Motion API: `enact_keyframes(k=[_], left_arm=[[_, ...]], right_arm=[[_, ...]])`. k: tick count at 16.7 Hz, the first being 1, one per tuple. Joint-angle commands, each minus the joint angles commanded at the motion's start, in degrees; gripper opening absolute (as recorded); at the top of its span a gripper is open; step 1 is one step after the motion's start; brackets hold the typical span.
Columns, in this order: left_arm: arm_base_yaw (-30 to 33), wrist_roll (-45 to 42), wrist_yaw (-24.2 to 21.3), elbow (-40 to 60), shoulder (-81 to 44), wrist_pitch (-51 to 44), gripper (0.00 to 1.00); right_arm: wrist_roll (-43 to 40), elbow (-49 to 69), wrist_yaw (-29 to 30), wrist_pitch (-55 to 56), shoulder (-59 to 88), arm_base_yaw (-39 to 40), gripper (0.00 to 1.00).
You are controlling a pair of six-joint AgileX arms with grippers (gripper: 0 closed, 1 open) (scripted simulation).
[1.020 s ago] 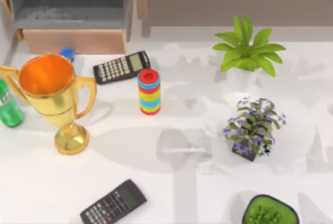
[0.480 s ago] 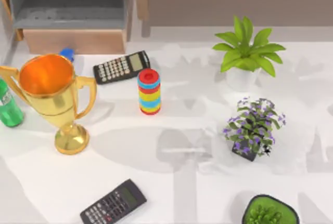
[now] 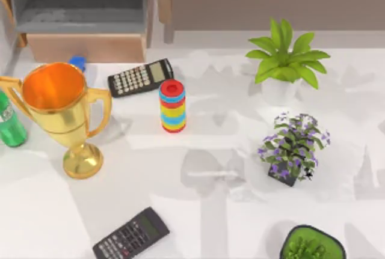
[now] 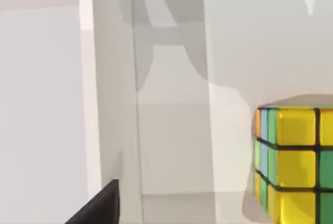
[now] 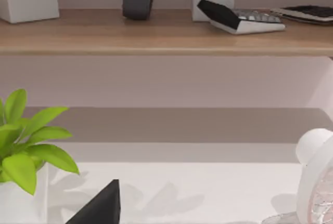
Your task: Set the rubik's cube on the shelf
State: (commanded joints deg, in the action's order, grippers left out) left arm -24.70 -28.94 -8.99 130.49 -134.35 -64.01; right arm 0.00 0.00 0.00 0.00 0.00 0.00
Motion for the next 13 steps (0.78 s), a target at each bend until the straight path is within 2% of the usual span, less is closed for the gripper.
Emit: enact_keyframes(k=[5, 13], left_arm=[[4.06, 3.36, 3.50, 5.44, -5.05, -11.52, 1.00], [4.13, 3.52, 3.66, 4.74, -4.85, -11.66, 1.00]], right_arm=[[0.00, 0.00, 0.00, 0.00, 0.00, 0.00, 1.00], [0.00, 0.00, 0.00, 0.00, 0.00, 0.00, 1.00]])
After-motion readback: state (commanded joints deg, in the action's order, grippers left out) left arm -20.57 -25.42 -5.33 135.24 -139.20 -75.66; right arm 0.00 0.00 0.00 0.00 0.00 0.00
